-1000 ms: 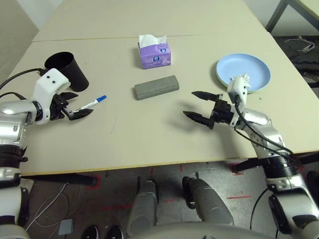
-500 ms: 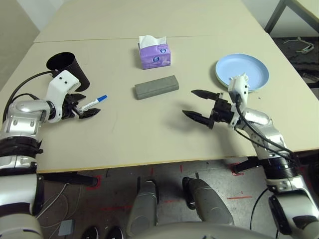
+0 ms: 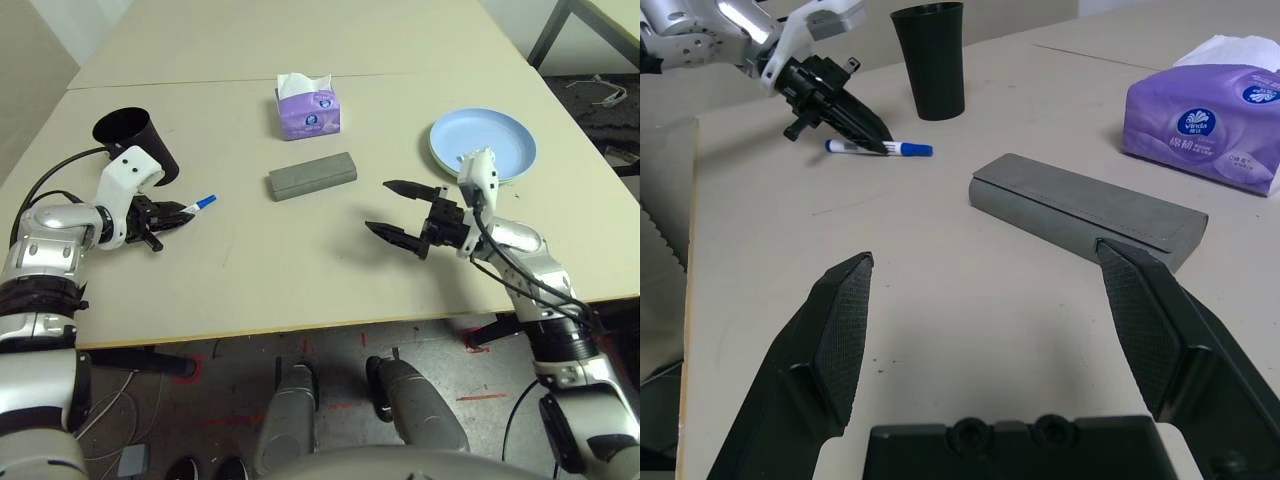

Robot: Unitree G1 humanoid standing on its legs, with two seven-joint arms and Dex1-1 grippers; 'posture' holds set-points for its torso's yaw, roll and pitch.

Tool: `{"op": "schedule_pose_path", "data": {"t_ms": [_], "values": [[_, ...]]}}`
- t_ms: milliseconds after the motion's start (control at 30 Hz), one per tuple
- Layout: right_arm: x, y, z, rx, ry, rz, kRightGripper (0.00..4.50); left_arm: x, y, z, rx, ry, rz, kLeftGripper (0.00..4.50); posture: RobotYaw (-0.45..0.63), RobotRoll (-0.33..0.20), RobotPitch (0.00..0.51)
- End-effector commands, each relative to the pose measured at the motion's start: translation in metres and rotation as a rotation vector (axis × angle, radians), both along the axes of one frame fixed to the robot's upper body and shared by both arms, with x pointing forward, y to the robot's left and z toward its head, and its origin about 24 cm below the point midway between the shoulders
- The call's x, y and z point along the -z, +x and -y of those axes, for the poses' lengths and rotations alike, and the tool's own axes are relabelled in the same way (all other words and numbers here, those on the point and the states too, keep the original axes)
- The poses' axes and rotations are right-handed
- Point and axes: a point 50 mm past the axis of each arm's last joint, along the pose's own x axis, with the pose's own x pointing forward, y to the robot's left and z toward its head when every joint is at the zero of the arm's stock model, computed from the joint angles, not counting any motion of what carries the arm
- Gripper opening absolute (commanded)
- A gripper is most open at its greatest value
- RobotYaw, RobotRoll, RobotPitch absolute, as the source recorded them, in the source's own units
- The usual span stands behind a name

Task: Organize and tidy the items on the table.

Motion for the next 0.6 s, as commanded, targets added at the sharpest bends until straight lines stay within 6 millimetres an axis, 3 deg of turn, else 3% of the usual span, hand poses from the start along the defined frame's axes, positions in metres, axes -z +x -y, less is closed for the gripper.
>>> {"op": "schedule_pose_path", "data": {"t_ms": [33,167,267,400,600], "values": [[0.002,-0.002,0.000,-0.003,0.006,-0.009,4.50,0.017,-0.014,0.009,0.112,-0.032,-0.136,0.29,-0.21,0.000,0.203],[0.003,-0.001,0.002,0.001,0.006,-0.011,4.50,0.002,-0.028,0.023,0.261,-0.110,-0.088,0.29,-0.19,0.000,0.204],[0.004,-0.001,0.002,-0.004,0.008,-0.012,4.50,-0.019,-0.033,0.029,0.272,-0.236,0.067,0.29,-0.18,0.000,0.204],[0.006,0.000,0.001,-0.009,0.023,-0.015,4.50,-0.047,-0.042,0.022,0.150,-0.426,0.351,0.29,-0.16,0.000,0.206],[0.008,-0.001,-0.003,-0.055,0.034,-0.010,4.50,-0.059,-0.057,0.004,-0.125,-0.535,0.662,0.29,-0.13,0.000,0.211]]}}
